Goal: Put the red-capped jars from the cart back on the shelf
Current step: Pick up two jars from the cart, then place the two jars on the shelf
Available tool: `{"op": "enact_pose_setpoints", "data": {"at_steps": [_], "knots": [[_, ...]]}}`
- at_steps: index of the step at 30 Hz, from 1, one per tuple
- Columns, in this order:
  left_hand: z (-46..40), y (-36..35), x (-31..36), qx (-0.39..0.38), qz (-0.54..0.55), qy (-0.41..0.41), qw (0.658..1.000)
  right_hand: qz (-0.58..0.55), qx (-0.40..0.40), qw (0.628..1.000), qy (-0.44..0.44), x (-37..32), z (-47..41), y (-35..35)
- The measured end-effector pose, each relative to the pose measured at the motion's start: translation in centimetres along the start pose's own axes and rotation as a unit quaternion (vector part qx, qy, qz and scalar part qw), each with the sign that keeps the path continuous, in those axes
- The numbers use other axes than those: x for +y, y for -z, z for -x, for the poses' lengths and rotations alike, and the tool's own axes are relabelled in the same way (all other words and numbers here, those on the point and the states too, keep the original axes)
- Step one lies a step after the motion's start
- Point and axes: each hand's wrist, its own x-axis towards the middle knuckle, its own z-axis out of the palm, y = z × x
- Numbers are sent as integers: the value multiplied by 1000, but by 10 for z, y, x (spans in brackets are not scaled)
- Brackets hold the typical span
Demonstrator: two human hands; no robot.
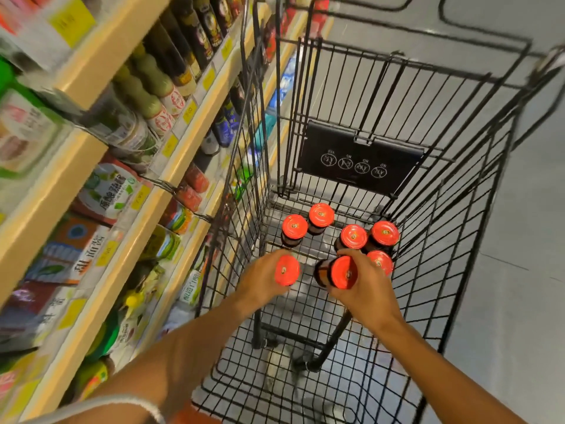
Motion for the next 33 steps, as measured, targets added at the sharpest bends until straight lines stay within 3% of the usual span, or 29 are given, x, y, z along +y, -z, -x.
{"op": "enact_pose_setpoints", "data": {"at_steps": [7,18,25,33], "knots": [[85,84,59,114,59,-20,992,-31,24,998,42,-72,46,72],[291,208,171,302,88,-82,946,-33,54,979,193,-203,169,178],[435,246,217,444,92,-104,885,-67,49,940,331,-292,254,224],[604,255,238,593,54,-83,799,-54,18,860,508,-380,339,222]]}}
